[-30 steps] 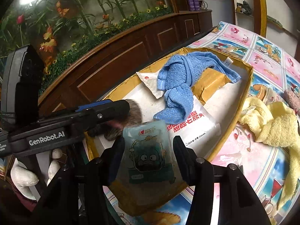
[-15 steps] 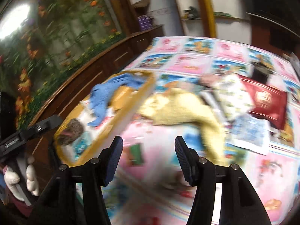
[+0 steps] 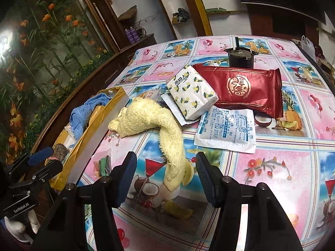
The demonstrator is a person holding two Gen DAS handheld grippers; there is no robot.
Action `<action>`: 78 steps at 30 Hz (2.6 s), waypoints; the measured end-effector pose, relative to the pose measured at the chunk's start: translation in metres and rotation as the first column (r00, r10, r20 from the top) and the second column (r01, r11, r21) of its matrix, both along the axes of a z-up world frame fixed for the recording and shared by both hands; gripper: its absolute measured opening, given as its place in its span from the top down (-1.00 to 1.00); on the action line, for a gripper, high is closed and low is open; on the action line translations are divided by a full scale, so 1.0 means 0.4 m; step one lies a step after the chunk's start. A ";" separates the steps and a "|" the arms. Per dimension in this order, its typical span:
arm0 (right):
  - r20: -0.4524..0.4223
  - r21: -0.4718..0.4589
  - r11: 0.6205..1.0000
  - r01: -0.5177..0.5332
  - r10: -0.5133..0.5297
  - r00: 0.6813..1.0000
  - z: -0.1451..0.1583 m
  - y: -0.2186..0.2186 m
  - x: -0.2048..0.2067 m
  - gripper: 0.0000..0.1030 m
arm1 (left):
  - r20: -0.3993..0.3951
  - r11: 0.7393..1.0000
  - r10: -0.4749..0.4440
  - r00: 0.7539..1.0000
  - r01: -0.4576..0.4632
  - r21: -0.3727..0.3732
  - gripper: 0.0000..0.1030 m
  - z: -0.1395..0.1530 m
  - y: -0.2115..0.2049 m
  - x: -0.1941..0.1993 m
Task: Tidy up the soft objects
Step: 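Grasp the yellow fuzzy towel with the left tool while the right tool grasps the white tissue pack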
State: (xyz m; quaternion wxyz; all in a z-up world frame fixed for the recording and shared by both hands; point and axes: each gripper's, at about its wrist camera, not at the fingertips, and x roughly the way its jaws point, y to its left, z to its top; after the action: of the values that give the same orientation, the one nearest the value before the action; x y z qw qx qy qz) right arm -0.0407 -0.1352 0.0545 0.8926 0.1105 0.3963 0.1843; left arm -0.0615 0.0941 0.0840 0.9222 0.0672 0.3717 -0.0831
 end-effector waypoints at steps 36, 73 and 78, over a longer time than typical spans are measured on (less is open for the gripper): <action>-0.006 -0.223 0.975 -0.002 0.000 1.000 -0.005 0.046 0.236 0.25 | -0.207 0.986 -0.080 0.975 0.047 -0.161 -0.18 -0.029 -0.062 0.178; -0.025 0.061 0.998 0.028 -0.027 0.999 -0.035 -0.092 0.166 -0.29 | -0.165 0.835 -0.419 0.893 0.451 0.317 -0.43 -0.179 -0.330 0.279; -0.006 0.021 0.999 0.027 -0.027 1.000 -0.036 -0.081 0.164 -0.29 | -0.243 0.869 -0.388 0.889 0.441 0.223 0.15 -0.159 -0.315 0.276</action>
State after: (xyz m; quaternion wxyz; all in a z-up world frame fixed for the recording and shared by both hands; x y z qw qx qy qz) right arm 0.0248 -0.1677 0.0400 0.8927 0.1255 0.3953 0.1761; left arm 0.0491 -0.0320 0.0205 0.8246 0.2635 0.4426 -0.2339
